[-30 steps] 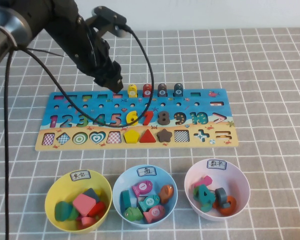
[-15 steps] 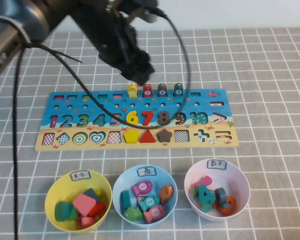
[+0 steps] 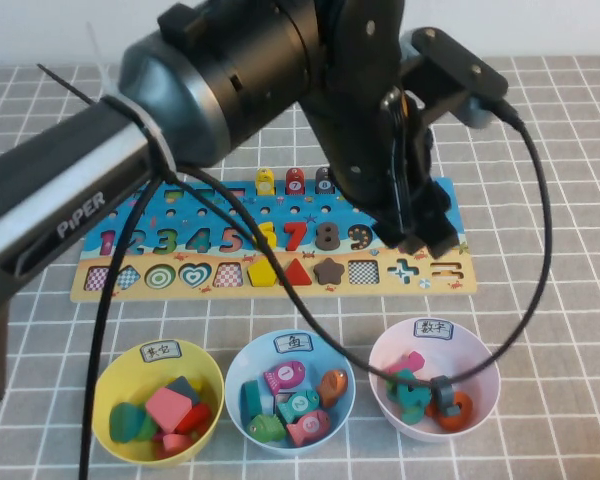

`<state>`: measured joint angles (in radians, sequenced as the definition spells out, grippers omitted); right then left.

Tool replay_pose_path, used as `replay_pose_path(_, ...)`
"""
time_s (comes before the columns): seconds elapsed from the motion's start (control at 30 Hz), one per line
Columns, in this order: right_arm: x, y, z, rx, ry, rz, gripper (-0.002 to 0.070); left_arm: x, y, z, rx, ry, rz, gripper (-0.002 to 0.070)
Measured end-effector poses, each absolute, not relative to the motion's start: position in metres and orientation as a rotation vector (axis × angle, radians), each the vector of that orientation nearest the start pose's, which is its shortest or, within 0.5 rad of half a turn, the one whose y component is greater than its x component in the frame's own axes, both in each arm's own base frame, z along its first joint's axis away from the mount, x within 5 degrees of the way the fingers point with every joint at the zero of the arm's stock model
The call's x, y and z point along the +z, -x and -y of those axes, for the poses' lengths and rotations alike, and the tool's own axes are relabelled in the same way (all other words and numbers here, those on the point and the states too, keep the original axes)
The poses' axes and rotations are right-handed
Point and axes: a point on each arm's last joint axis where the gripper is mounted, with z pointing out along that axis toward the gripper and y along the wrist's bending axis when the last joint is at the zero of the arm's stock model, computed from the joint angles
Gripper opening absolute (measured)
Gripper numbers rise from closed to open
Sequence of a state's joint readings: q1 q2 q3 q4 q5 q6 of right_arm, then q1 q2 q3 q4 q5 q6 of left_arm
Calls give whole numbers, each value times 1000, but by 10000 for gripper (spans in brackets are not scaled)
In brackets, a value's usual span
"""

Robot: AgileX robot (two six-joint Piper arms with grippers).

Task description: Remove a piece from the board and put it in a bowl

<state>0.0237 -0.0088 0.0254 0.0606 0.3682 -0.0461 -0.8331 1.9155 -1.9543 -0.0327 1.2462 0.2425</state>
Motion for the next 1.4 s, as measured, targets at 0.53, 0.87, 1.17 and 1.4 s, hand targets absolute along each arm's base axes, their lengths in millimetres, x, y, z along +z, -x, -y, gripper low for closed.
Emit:
replay_pose_path(0.53,172,-53,-3,44,27,-1863,-17,295,-224,269,-337,-1278,-2361,319)
replay_pose_path(0.87,172,-53,-3,44,27,-1863,-17,280,-201,247,-504,-1058,-2249,318)
replay_pose_path(1.17,172,-53,-3,44,27,-1863,-17,249,-212,260,-541,-897,-2367,318)
replay_pose_path(1.4,172,-53,-3,44,27,-1863,-17,245,-209,269,-549,-886,-2458,318)
